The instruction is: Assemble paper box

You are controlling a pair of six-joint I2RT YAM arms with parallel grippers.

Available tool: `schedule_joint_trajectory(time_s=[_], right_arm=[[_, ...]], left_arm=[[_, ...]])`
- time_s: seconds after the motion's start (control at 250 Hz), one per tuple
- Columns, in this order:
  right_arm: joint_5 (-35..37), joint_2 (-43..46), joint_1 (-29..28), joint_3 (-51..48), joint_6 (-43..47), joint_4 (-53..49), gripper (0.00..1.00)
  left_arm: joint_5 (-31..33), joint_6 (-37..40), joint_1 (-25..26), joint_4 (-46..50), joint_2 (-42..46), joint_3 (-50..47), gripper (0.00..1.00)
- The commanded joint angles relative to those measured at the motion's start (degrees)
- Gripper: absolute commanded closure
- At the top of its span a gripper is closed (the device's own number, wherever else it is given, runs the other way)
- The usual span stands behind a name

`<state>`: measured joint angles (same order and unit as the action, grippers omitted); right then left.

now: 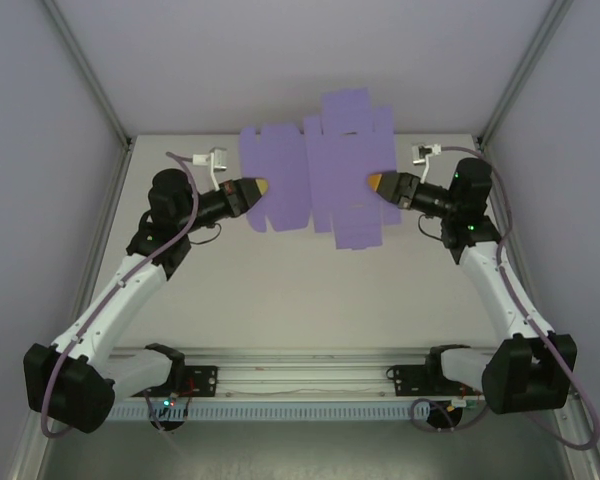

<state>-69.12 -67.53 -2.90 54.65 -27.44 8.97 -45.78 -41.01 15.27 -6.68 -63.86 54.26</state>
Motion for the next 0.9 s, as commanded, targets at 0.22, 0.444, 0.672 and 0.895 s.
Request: schedule_joint_trajectory(time_s=[0.22,0.444,0.672,0.895], right_arm=[[-2.7,0.0,2.3,0.5,-5.4,7.4,0.74],[-3.8,0.8,2.3,0.4,-1.5,3.3,0.95],[22.5,2.1,-1.6,5.9,23.5,-28.2,1.00],[64.8,-4.8,-16.8,10.0,41.8,-35.1,1.00]], left_arm=[[1.8,1.7,-0.4,1.2,2.4,-1.0,1.00],[1.6,1.3,-0.5,1.1,1.1,-0.6,1.00],[0.4,1.1,-0.5,0.1,1.1,-2.6,1.00],[0.3,1.0,-0.5,0.4,0.8,-6.2,1.00]])
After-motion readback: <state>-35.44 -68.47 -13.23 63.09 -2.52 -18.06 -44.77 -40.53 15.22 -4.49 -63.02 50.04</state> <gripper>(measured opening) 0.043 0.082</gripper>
